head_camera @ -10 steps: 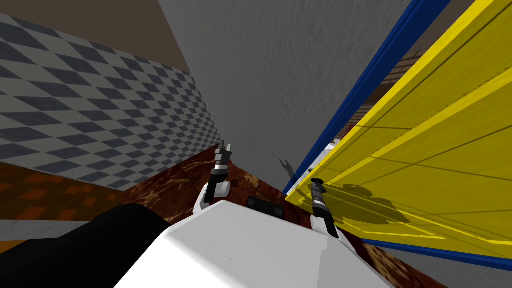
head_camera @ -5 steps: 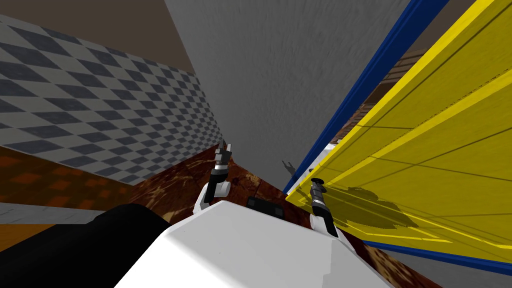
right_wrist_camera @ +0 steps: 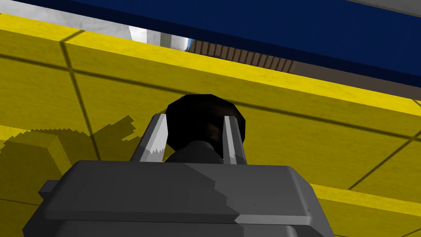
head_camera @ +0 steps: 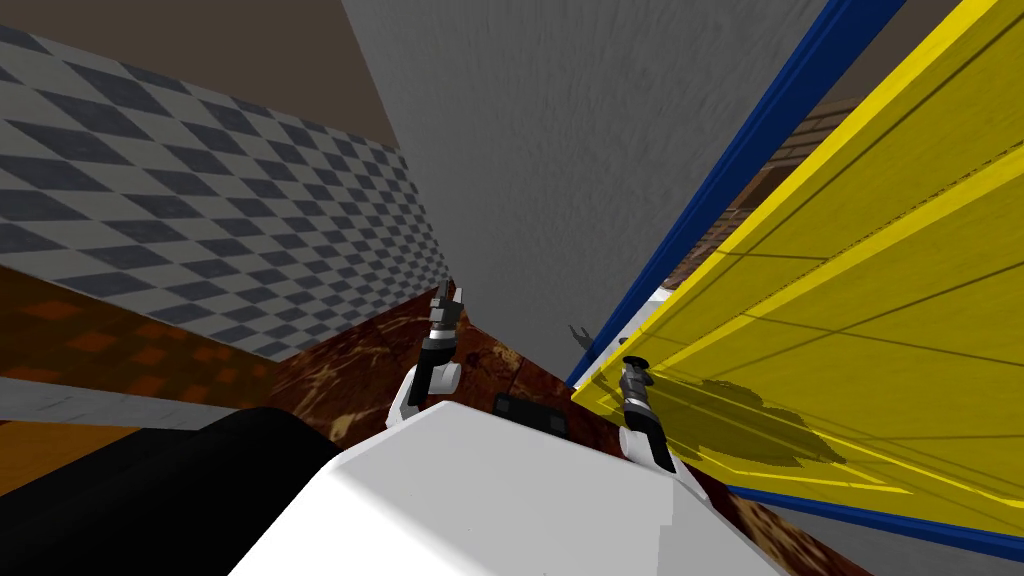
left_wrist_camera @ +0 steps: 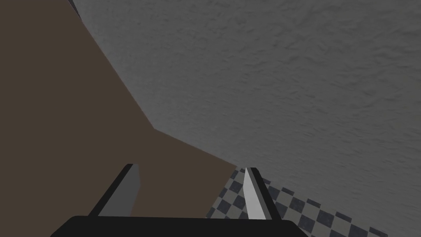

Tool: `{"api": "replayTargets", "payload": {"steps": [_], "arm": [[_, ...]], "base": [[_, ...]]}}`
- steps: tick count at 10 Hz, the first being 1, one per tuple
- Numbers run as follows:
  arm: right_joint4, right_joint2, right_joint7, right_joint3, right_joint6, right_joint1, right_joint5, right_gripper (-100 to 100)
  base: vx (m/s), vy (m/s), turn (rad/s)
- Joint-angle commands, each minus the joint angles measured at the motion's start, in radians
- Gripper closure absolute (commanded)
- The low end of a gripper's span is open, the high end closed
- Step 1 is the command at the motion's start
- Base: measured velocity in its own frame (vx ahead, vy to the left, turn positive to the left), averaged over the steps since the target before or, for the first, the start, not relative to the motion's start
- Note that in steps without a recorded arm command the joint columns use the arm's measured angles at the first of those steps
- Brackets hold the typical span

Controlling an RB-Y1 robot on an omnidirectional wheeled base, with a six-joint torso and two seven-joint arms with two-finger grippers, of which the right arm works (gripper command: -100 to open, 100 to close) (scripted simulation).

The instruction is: Pull the door open

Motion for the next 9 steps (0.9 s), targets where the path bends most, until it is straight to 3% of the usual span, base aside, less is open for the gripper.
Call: {"api": "replayTargets", "payload": {"steps": [1,9], "arm": [[-0.005,-0.018,-0.05,-0.002,0.002,0.018,-0.023,100],[-0.003,-0.031,-0.221,0.039,-0.014,0.015,-0.09,100]], "base": [[-0.043,-0.026,0.067],[-0.041,-0.018,0.053]]}}
